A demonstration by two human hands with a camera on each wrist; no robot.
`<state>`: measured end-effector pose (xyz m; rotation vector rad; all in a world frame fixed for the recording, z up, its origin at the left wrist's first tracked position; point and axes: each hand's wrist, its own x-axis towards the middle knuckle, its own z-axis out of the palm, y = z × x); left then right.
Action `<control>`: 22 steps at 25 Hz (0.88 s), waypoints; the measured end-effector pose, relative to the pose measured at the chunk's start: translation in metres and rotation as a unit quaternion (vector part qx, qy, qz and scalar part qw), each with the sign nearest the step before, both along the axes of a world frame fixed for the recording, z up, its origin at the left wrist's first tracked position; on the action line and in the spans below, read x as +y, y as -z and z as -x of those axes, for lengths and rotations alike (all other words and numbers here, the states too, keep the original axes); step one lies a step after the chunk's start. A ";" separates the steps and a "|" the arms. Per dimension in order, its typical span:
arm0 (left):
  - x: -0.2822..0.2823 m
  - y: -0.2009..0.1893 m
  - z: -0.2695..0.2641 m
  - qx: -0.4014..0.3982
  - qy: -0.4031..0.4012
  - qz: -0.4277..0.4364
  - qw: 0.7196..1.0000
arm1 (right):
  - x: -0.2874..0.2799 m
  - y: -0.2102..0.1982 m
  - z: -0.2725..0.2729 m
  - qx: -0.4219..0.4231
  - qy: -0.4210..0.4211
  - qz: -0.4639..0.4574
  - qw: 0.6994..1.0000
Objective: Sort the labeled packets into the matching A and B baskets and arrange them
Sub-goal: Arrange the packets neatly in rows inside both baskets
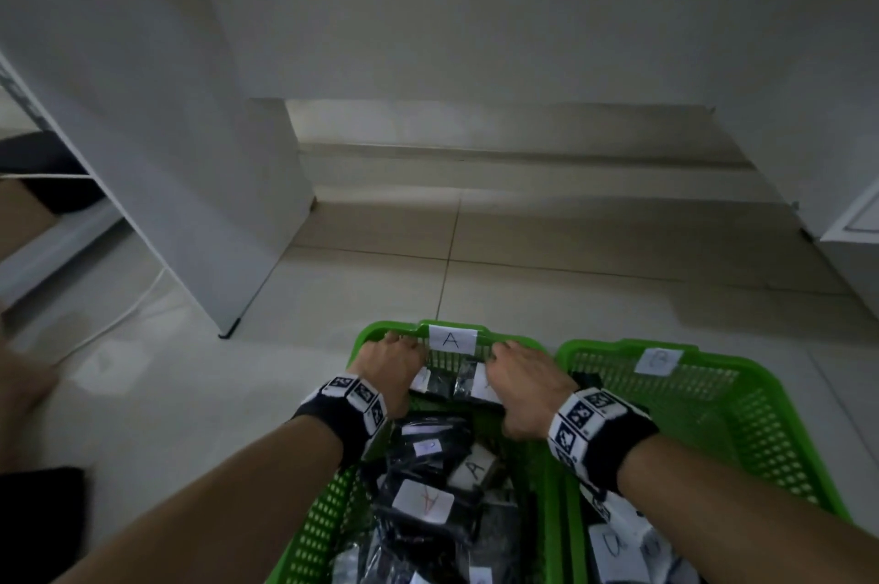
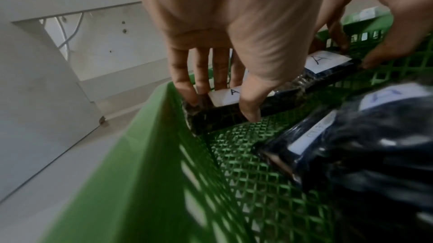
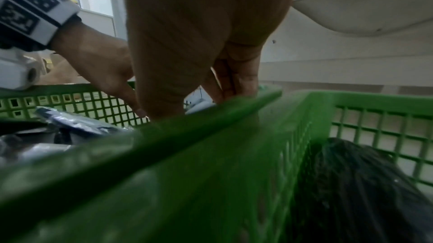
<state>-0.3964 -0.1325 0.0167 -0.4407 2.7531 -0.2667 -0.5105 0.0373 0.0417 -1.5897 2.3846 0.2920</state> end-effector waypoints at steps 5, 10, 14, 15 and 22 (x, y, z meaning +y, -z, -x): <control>-0.004 -0.006 -0.002 0.032 -0.004 0.001 0.999 | -0.005 -0.011 0.001 -0.014 0.016 0.003 1.000; -0.016 -0.016 -0.001 0.147 0.104 0.041 0.983 | 0.000 -0.008 0.003 -0.012 0.015 0.008 1.000; -0.022 -0.003 0.018 0.022 0.029 -0.030 0.999 | 0.001 -0.011 0.001 -0.025 0.015 0.021 0.999; -0.021 0.000 0.020 0.010 0.008 -0.047 0.999 | 0.000 -0.014 0.001 -0.029 0.021 0.030 0.999; -0.011 0.010 0.024 0.026 -0.026 -0.014 0.999 | -0.002 -0.022 0.006 -0.043 0.050 0.011 0.998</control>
